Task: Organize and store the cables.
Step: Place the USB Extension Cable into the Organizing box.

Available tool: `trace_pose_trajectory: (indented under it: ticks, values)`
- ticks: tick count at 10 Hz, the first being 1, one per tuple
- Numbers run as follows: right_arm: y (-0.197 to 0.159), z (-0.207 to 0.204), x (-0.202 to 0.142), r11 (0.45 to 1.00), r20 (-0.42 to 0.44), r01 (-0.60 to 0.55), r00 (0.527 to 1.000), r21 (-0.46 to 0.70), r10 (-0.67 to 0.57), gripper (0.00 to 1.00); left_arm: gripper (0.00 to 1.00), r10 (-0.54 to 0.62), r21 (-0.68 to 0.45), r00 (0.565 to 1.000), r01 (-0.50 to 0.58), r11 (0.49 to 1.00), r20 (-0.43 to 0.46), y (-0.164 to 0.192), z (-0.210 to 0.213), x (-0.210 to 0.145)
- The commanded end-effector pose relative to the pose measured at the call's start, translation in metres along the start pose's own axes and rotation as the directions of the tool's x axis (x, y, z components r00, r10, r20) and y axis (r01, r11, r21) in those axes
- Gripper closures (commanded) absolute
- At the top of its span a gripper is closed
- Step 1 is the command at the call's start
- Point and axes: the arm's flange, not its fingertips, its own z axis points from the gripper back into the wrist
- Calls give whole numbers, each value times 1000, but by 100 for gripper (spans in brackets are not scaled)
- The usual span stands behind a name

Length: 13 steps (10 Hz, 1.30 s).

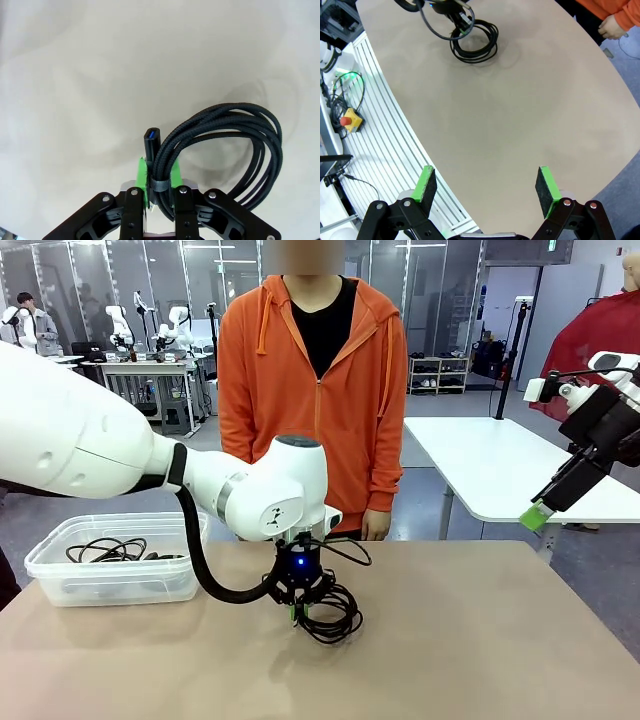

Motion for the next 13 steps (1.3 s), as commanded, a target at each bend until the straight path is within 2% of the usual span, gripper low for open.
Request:
trace_pose_trajectory:
  ticks: [1, 4, 12, 13]
  values:
    - [0, 1, 3, 1000, 4, 23, 1000, -6, -23, 0, 94, -21, 40, 998, 19, 999, 60, 14, 37, -23]
    - [0, 1, 3, 1000, 4, 23, 1000, -6, -23, 0, 94, -82, 68, 995, 78, 995, 64, 16, 65, -33]
    - [0, 1, 3, 1000, 4, 23, 1000, -6, -23, 0, 94, -58, 50, 997, 55, 997, 58, 7, 67, -28]
    - [0, 1, 3, 1000, 4, 23, 1000, -6, -23, 0, 81, -63, 53, 997, 60, 997, 55, 7, 66, -29]
